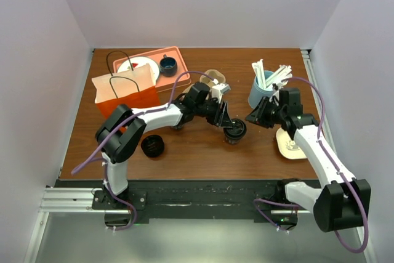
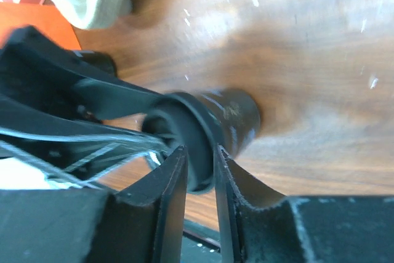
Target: Pack the takeout coffee
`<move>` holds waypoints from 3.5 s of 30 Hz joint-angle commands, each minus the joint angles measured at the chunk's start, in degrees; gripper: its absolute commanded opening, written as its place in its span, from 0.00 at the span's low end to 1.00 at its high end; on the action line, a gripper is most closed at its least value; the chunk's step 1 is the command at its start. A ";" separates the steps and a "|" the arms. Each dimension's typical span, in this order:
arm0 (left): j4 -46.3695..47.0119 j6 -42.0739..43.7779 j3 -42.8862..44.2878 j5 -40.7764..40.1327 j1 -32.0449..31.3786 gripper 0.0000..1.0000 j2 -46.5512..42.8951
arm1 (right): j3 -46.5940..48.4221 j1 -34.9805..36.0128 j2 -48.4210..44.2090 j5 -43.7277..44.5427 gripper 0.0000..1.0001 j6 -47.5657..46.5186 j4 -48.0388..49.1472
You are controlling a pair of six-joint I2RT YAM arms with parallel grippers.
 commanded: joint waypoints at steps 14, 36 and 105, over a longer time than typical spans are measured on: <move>-25.33 15.75 -0.55 -13.38 -0.53 0.39 13.29 | 7.19 -7.51 13.77 -20.74 0.33 -18.02 -4.52; -26.21 15.40 -1.08 -16.98 -0.53 0.39 14.53 | -6.69 -9.35 16.06 -12.23 0.18 -13.98 0.83; -23.75 8.20 -7.58 -17.42 -1.40 0.38 16.11 | -25.42 -9.35 -6.97 3.86 0.13 6.41 6.12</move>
